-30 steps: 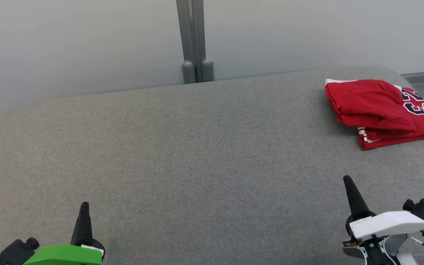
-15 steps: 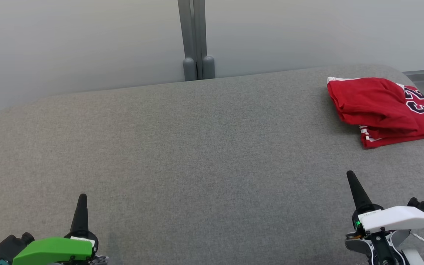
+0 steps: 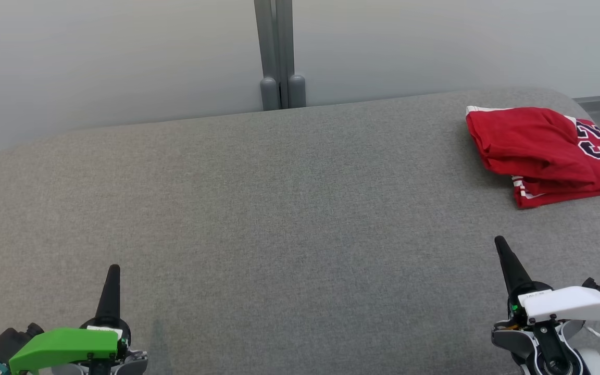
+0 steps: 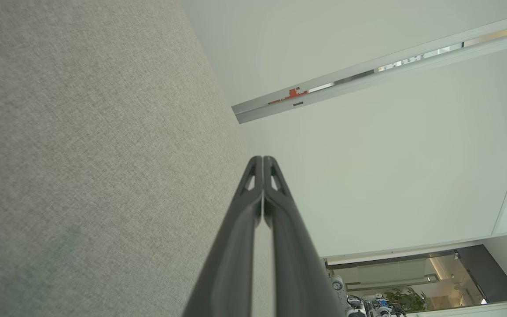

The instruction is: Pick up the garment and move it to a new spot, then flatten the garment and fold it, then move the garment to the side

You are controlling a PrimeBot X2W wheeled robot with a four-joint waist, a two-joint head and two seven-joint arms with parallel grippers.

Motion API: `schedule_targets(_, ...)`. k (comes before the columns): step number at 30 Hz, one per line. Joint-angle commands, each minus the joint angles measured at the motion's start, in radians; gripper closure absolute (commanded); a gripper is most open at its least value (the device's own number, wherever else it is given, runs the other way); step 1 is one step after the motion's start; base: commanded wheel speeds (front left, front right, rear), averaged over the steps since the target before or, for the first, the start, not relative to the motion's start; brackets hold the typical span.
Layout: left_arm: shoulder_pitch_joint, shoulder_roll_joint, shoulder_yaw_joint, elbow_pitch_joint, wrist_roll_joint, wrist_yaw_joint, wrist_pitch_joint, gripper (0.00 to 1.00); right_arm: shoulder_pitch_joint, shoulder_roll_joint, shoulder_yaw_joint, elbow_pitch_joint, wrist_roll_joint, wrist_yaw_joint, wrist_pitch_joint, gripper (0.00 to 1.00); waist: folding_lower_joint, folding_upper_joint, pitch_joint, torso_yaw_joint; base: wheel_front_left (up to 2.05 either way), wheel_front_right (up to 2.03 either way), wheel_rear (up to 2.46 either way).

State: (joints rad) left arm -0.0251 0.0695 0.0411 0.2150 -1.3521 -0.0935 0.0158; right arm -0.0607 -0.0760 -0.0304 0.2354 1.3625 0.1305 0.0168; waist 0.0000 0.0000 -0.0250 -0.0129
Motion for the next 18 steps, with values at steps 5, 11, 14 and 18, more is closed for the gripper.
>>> schedule_targets(5, -0.034, 0.005, 0.013, 0.003, -0.057, -0.012, 0.015, 1.0, -0.024, 0.001, -0.014, -0.002, 0.053, 0.001, 0.017, 1.0, 0.0, 0.0, 0.004, 0.002, 0.0, 0.0, 0.0)
schedule_targets(11, -0.046, 0.004, 0.02, 0.008, -0.106, -0.017, 0.028, 1.0, -0.03, 0.003, -0.024, 0.001, 0.1, 0.0, 0.03, 1.0, 0.0, 0.0, 0.008, 0.004, 0.0, 0.0, 0.0)
schedule_targets(14, -0.052, 0.003, 0.024, 0.011, -0.127, -0.021, 0.035, 1.0, -0.033, 0.004, -0.029, 0.002, 0.12, 0.0, 0.037, 1.0, 0.0, 0.0, 0.011, 0.005, 0.0, 0.0, 0.0)
schedule_targets(18, -0.06, 0.003, 0.029, 0.014, -0.155, -0.024, 0.044, 1.0, -0.036, 0.005, -0.035, 0.003, 0.149, 0.0, 0.045, 1.0, 0.0, 0.0, 0.014, 0.006, 0.0, 0.0, 0.0)
